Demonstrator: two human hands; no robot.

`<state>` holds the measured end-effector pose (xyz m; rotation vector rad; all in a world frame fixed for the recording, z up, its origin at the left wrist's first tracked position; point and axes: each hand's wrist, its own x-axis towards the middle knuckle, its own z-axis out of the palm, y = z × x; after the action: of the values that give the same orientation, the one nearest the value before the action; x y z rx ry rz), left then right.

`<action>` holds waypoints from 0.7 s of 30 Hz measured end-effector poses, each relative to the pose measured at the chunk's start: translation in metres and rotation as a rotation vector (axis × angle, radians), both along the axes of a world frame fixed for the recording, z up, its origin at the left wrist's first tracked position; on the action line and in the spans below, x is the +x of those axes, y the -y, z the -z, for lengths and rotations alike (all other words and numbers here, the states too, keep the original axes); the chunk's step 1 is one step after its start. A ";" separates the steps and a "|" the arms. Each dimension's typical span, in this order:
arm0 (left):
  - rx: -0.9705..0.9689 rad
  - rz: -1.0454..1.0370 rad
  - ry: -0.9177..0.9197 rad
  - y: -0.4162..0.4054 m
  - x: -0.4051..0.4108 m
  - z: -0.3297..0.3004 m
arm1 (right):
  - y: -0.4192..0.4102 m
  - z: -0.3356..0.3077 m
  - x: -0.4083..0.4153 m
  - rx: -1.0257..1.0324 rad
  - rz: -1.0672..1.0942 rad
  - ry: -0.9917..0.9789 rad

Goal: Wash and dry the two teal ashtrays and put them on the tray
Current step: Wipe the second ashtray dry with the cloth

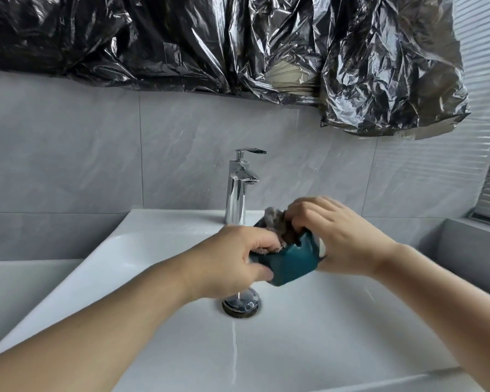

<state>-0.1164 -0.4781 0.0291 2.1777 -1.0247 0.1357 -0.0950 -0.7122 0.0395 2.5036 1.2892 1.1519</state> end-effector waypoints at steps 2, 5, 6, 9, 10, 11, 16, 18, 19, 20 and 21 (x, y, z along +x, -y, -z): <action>0.011 -0.002 0.043 -0.003 0.000 -0.003 | 0.000 -0.005 -0.002 0.008 0.012 -0.019; 0.040 0.003 -0.019 0.000 0.003 0.000 | -0.007 0.001 -0.002 -0.048 0.081 -0.088; 0.039 0.000 -0.063 0.002 0.002 0.003 | -0.009 0.008 -0.003 -0.071 0.097 -0.098; 0.009 -0.036 -0.142 0.008 -0.003 0.010 | -0.014 0.026 -0.007 -0.071 0.110 -0.123; -0.007 -0.041 -0.150 0.010 -0.003 0.011 | -0.014 0.027 -0.007 -0.066 0.112 -0.109; -0.022 -0.047 -0.157 0.011 -0.002 0.011 | -0.013 0.026 -0.007 -0.055 0.107 -0.090; -0.092 0.057 -0.169 0.002 -0.001 0.002 | 0.004 0.019 -0.011 0.192 -0.052 -0.145; -0.109 0.109 -0.172 -0.001 -0.001 0.000 | 0.008 0.020 -0.013 0.242 -0.110 -0.121; -0.100 0.118 -0.175 -0.002 -0.001 0.000 | 0.009 0.021 -0.013 0.241 -0.109 -0.136; -0.080 0.113 -0.173 -0.002 0.000 0.001 | 0.008 0.021 -0.013 0.231 -0.090 -0.177; -0.051 0.097 -0.170 0.000 0.001 0.003 | 0.007 0.022 -0.013 0.196 -0.061 -0.214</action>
<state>-0.1158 -0.4779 0.0266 2.0498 -1.0165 -0.0666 -0.1078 -0.7192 0.0176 2.8145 1.3717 1.0961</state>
